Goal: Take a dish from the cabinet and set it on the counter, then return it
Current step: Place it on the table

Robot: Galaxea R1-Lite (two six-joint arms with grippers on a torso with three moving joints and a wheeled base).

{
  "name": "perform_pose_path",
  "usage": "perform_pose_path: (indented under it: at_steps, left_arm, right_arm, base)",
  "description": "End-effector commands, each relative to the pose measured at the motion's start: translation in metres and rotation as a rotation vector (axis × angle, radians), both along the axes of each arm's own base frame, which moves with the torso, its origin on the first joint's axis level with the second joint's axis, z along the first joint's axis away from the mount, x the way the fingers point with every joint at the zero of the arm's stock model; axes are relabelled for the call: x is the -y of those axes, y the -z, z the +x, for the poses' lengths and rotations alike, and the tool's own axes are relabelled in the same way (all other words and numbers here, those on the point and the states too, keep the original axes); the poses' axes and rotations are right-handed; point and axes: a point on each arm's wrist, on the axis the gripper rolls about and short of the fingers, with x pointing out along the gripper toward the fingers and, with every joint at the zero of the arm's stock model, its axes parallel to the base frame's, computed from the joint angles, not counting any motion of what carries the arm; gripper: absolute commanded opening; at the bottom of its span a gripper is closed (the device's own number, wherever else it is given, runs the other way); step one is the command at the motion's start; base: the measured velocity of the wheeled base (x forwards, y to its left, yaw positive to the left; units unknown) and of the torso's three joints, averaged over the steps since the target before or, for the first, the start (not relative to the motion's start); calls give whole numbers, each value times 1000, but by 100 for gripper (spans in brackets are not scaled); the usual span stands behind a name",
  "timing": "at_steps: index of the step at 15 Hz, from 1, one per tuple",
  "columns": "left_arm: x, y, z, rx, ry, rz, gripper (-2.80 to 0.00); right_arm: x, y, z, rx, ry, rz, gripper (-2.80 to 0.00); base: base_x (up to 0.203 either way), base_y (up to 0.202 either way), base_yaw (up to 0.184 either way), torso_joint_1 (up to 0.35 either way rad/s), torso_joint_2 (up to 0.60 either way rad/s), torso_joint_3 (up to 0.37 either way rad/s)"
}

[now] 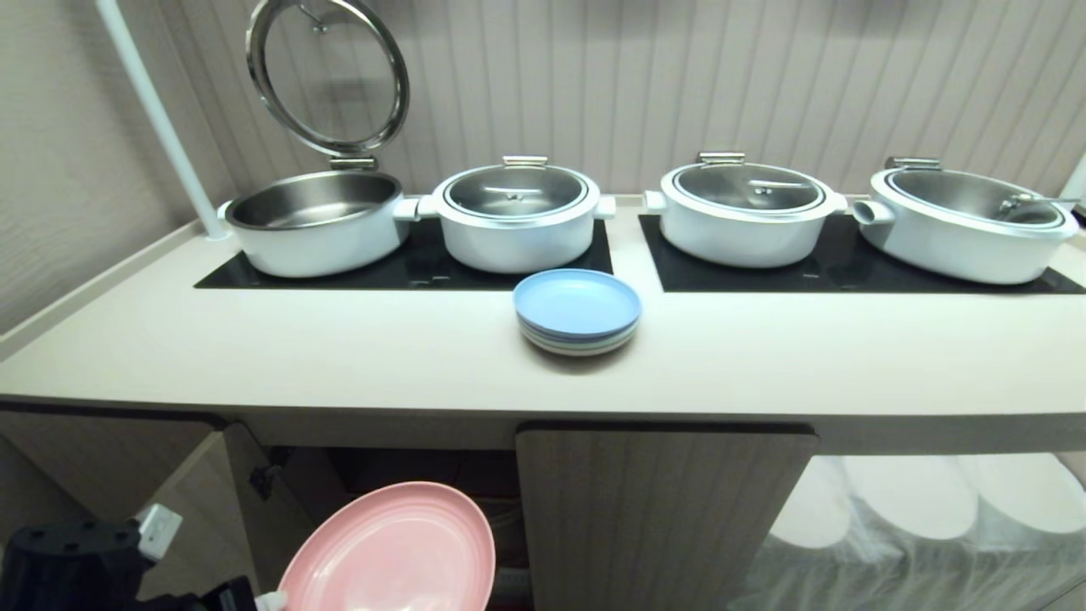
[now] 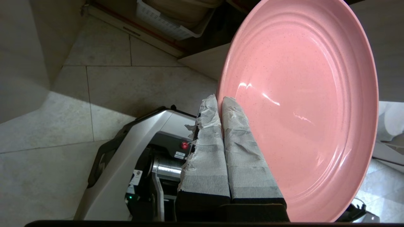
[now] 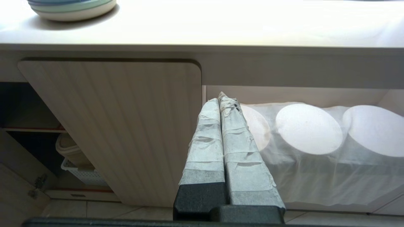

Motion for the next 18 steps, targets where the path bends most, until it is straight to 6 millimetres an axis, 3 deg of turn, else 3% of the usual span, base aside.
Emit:
perform_pose_path:
  at_steps: [1,13,18]
  left_arm:
    - [0,-1,0,6,-3,-4,-280]
    - [0,-2,-1,12,-3,-7,-280]
    - [0,-1,-1,10,-3,-9,-280]
  right_arm:
    - [0,0,0,1,0,0,-280]
    - [0,0,0,1,0,0,-280]
    - [0,0,0,1,0,0,-280]
  base:
    - [0,0,0,169,-361,-182]
    - [0,0,0,160,-322,-163]
    - [0,0,0,8,-18,-6]
